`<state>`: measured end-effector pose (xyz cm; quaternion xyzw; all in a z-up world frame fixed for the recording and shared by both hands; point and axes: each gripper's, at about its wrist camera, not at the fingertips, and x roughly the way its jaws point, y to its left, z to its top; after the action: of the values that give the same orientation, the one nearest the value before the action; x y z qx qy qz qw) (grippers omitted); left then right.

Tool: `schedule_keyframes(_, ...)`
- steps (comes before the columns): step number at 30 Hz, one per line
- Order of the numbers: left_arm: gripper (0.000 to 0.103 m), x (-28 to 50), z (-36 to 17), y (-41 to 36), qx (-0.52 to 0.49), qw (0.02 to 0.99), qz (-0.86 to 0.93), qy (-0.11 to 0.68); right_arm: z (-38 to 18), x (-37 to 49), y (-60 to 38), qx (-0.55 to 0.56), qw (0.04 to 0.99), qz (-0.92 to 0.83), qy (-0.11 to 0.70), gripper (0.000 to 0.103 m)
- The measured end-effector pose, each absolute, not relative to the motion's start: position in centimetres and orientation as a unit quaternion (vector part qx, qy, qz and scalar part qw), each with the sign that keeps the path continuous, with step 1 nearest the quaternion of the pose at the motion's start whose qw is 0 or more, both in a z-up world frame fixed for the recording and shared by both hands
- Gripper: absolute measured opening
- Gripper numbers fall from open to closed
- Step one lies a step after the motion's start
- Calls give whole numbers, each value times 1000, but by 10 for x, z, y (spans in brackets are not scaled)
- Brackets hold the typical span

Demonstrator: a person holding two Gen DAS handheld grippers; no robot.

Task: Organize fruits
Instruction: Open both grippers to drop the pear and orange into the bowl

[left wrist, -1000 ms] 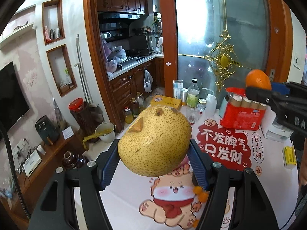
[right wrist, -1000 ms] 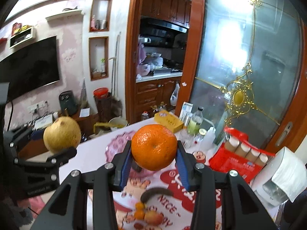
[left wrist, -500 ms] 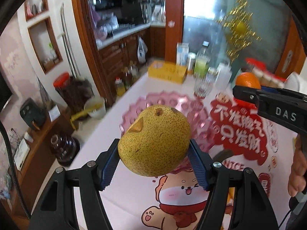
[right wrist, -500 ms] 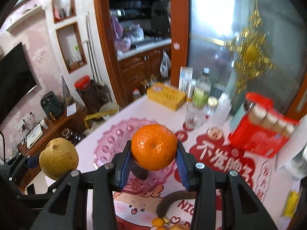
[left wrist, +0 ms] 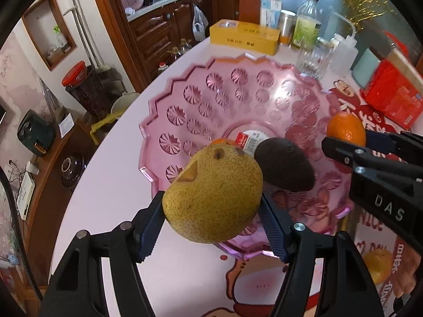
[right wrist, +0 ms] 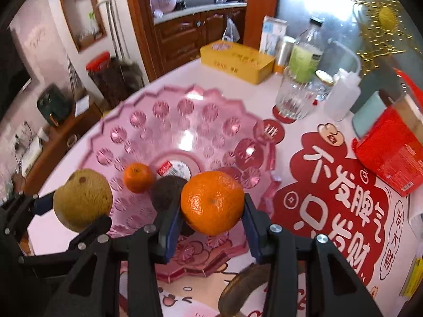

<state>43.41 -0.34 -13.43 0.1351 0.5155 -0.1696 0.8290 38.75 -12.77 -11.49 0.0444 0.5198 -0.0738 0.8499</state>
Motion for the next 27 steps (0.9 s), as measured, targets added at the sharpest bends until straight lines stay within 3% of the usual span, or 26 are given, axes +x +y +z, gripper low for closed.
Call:
schedule_keyframes(8,68,435,-143,-10,159,833,-166,503,-140,400,-126,59,841,-64,533,46)
schedule_keyframes(10,75,434,-140,-11,159,836,-167,498,-141,402,-124,52,839,-62,538,56)
schedule_keyframes(12,89,431,-133,-12,163,844,-162,485,-139,403,-122,47,838,-62,540,60)
schedule_keyframes(14,92,427,-126,-12,165,849,-163,474,-135,400,-121,46,842,-64,533,60)
schedule_keyframes(27,93,398,-89,12,152,861,-148,462,-96,368,-107,64,861,-41,503,63)
